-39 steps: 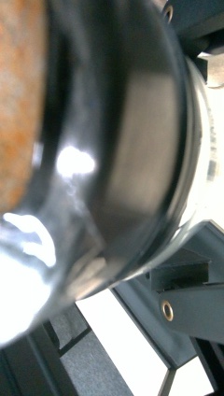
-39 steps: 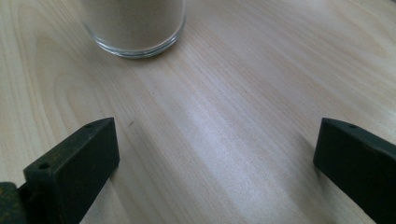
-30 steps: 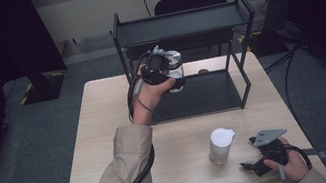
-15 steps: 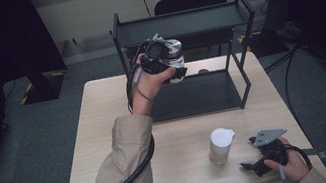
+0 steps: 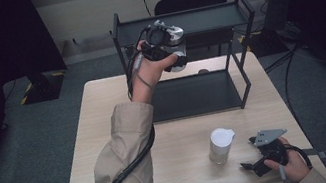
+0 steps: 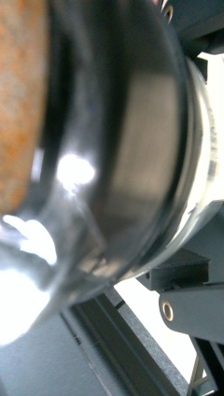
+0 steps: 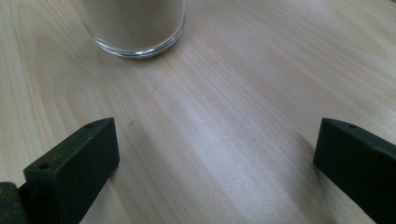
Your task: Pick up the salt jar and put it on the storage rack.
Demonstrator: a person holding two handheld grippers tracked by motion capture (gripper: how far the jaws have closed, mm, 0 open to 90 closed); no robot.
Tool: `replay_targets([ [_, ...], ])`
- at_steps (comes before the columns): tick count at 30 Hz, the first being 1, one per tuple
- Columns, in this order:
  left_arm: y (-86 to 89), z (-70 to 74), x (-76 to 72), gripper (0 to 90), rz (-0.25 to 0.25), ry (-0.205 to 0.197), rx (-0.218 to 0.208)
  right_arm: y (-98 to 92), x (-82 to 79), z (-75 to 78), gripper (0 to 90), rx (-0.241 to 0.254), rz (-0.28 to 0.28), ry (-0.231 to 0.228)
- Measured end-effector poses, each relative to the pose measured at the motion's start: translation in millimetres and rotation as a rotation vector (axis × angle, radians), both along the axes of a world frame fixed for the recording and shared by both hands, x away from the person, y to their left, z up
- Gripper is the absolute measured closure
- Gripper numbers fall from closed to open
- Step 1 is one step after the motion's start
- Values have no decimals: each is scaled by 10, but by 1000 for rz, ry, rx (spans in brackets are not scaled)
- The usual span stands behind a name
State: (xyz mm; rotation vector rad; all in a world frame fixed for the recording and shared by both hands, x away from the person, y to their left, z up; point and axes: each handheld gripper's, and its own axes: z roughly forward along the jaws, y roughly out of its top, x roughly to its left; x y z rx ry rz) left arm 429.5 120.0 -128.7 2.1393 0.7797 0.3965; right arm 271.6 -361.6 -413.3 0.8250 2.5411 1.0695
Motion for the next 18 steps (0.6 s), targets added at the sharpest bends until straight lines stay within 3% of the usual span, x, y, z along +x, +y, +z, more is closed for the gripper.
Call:
replay_targets([
  [18,-88,301,184,305,4,2,-4,0,0,0,0,0,0,0],
])
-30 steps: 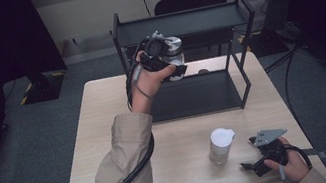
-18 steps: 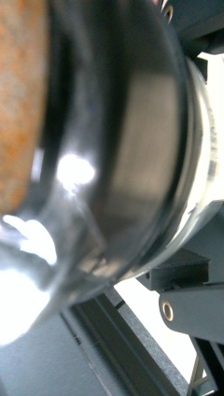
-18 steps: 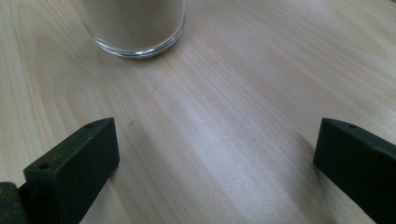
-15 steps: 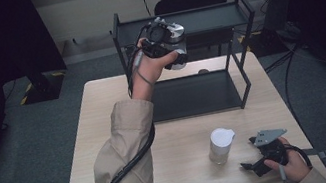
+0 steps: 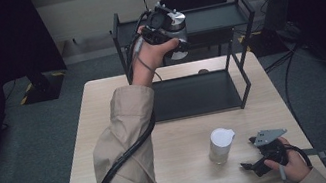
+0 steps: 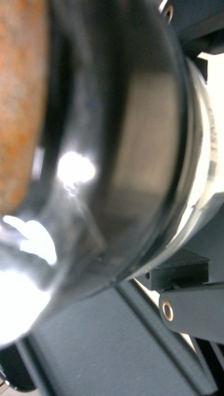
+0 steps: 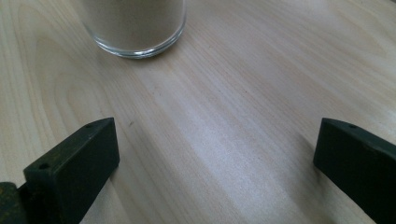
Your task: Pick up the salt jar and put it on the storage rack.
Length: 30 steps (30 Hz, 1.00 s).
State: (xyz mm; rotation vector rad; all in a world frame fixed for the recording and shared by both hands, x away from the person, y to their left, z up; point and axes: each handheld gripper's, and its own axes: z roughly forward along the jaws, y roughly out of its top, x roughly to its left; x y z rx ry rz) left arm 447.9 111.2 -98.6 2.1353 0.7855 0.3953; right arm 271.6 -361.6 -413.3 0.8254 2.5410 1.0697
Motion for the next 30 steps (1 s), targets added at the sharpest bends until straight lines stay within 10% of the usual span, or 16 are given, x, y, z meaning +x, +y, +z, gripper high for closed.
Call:
replay_targets([
  [30,-95,144,484,306,120,1,-1,0,1,1,0,-1,0,1],
])
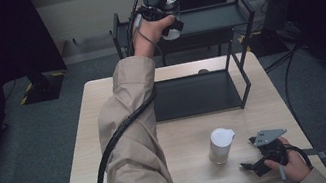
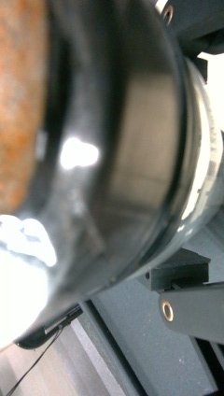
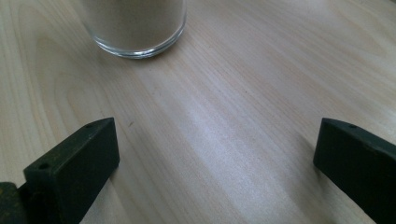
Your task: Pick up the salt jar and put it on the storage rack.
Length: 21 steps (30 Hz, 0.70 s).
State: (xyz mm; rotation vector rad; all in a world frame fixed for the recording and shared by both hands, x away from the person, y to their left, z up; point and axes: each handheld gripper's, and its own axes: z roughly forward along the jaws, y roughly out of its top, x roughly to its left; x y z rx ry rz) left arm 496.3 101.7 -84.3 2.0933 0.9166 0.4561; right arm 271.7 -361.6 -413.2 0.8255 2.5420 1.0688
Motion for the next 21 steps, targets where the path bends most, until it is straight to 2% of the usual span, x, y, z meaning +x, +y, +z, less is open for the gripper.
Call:
replay_targets([
  [2,-6,1,30,306,8,3,-3,0,0,0,0,0,0,0],
  [5,-47,19,52,306,18,-5,15,0,0,0,0,0,0,0],
  [9,-49,7,111,306,25,5,0,0,0,0,0,0,0,0],
  [15,-98,12,177,306,41,14,21,0,0,0,0,0,0,0],
  [21,-101,-29,212,306,50,15,13,0,0,0,0,0,0,0],
])
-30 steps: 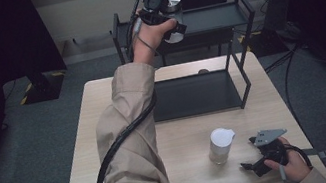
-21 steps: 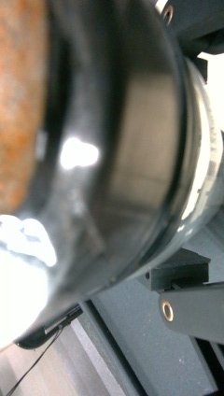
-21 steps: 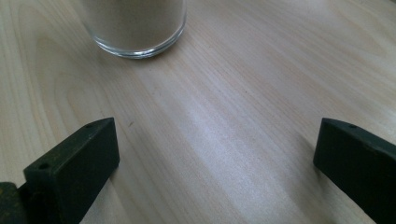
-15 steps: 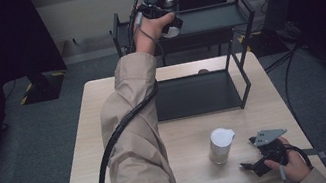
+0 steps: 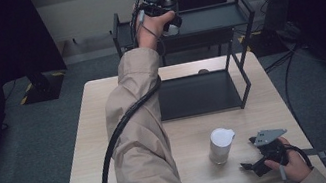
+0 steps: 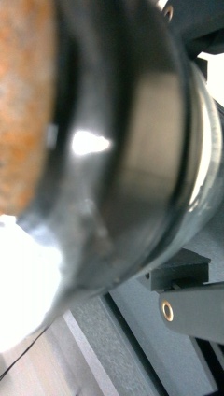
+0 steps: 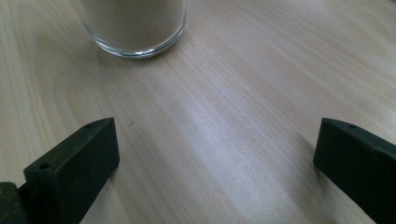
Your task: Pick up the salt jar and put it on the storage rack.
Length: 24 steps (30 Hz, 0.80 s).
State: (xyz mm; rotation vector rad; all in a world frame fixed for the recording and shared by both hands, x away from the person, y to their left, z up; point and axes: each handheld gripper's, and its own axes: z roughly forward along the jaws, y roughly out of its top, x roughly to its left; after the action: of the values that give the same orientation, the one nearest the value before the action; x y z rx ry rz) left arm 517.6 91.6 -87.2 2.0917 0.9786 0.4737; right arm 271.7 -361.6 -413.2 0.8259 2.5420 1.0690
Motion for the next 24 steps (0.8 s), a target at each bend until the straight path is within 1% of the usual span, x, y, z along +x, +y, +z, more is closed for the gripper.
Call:
replay_targets([
  [2,-4,-5,3,306,-5,0,-1,0,0,0,0,0,0,0],
  [8,4,-33,-15,305,6,-2,-19,0,0,0,0,0,0,0],
  [11,2,-35,-23,304,10,-3,-18,0,0,0,0,0,0,0],
  [13,9,-43,-38,302,17,-5,-27,0,0,0,0,0,0,0],
  [14,8,-43,-55,274,29,-9,-34,0,0,0,0,0,0,0],
  [15,2,-39,-77,218,45,-12,-38,0,0,0,0,0,0,0],
  [16,6,-38,-94,181,52,-14,-42,0,0,0,0,0,0,0],
  [18,9,-37,-138,131,67,-9,-55,0,0,0,0,0,0,-1],
  [21,12,-31,-220,75,75,-18,-51,0,0,-1,0,-1,1,-2],
  [24,39,-50,-311,48,100,-26,-70,-1,0,-1,0,0,1,-2],
])
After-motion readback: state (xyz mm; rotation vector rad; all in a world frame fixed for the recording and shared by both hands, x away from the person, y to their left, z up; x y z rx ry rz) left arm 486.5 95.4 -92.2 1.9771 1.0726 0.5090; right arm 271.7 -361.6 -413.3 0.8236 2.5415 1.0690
